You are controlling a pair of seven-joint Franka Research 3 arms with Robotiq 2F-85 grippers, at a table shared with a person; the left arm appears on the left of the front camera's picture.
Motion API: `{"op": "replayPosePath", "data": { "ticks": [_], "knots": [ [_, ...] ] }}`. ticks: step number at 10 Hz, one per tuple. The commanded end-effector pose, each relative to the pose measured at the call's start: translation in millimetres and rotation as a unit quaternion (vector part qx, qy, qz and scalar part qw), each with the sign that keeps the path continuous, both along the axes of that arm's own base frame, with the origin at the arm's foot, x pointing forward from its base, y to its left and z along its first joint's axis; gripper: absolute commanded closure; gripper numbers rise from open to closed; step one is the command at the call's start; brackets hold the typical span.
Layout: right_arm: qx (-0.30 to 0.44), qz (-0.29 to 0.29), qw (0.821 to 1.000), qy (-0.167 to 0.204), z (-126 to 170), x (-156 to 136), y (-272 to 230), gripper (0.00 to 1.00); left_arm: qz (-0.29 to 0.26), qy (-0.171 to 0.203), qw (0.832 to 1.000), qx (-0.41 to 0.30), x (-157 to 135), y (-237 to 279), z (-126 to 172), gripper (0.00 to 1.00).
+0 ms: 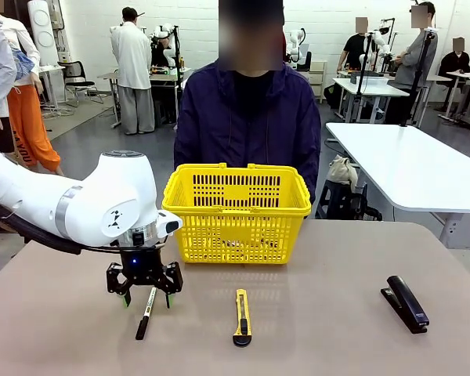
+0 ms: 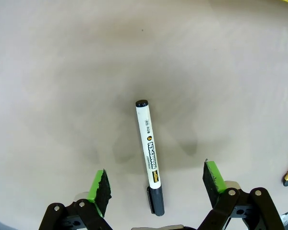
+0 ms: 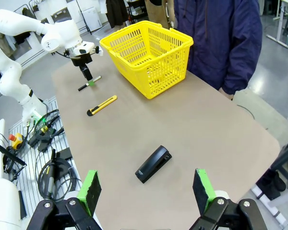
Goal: Place the items the person wants into the basket.
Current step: Pick up the item the person points to and place it in the Market Basket.
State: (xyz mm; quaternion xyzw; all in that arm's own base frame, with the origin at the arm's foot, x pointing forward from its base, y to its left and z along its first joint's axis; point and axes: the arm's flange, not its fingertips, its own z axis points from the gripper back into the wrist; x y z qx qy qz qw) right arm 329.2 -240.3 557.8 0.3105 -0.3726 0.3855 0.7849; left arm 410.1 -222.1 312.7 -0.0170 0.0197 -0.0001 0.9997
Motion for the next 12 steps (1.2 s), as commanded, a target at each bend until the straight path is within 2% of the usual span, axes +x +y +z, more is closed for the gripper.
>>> {"op": "replayPosePath", "data": {
  "ticks": [1, 2, 3, 4, 5, 6, 8, 9, 10, 12],
  "knots": [
    [0.013, 0.002, 1.0, -0.016, -0.7, 1.7, 0.1, 0.0, -0.002, 0.003, 1.0, -0.011, 5.7, -2.2, -1.7, 0.0],
    [0.013, 0.002, 1.0, -0.016, -0.7, 1.7, 0.1, 0.0, -0.006, 0.004, 1.0, -0.009, 5.4, -1.8, -2.9, 0.0],
    [0.013, 0.002, 1.0, -0.016, -0.7, 1.7, 0.1, 0.0, -0.014, 0.0, 1.0, -0.008, 5.0, -1.6, -3.1, 0.38],
    [0.013, 0.002, 1.0, -0.016, -0.7, 1.7, 0.1, 0.0, -0.017, -0.001, 1.0, -0.005, 5.3, -0.5, -3.2, 0.58],
    [0.013, 0.002, 1.0, -0.016, -0.7, 1.7, 0.1, 0.0, -0.02, 0.002, 1.0, -0.006, 4.8, -0.9, -4.4, 0.97],
    [0.013, 0.002, 1.0, -0.016, -0.7, 1.7, 0.1, 0.0, -0.023, 0.005, 1.0, -0.006, 4.1, -1.1, -5.7, 1.0],
    [0.013, 0.002, 1.0, -0.016, -0.7, 1.7, 0.1, 0.0, -0.029, 0.013, 0.999, -0.007, 4.1, -2.1, -7.6, 1.0],
    [0.013, 0.002, 1.0, -0.016, -0.7, 1.7, 0.1, 0.0, -0.031, 0.013, 0.999, -0.006, 3.4, -2.6, -8.5, 0.92],
    [0.013, 0.002, 1.0, -0.016, -0.7, 1.7, 0.1, 0.0, -0.031, 0.014, 0.999, -0.007, 3.2, -2.4, -8.6, 1.0],
    [0.013, 0.002, 1.0, -0.016, -0.7, 1.7, 0.1, 0.0, -0.032, 0.014, 0.999, -0.006, 3.3, -2.3, -8.6, 1.0]
  ]
}}
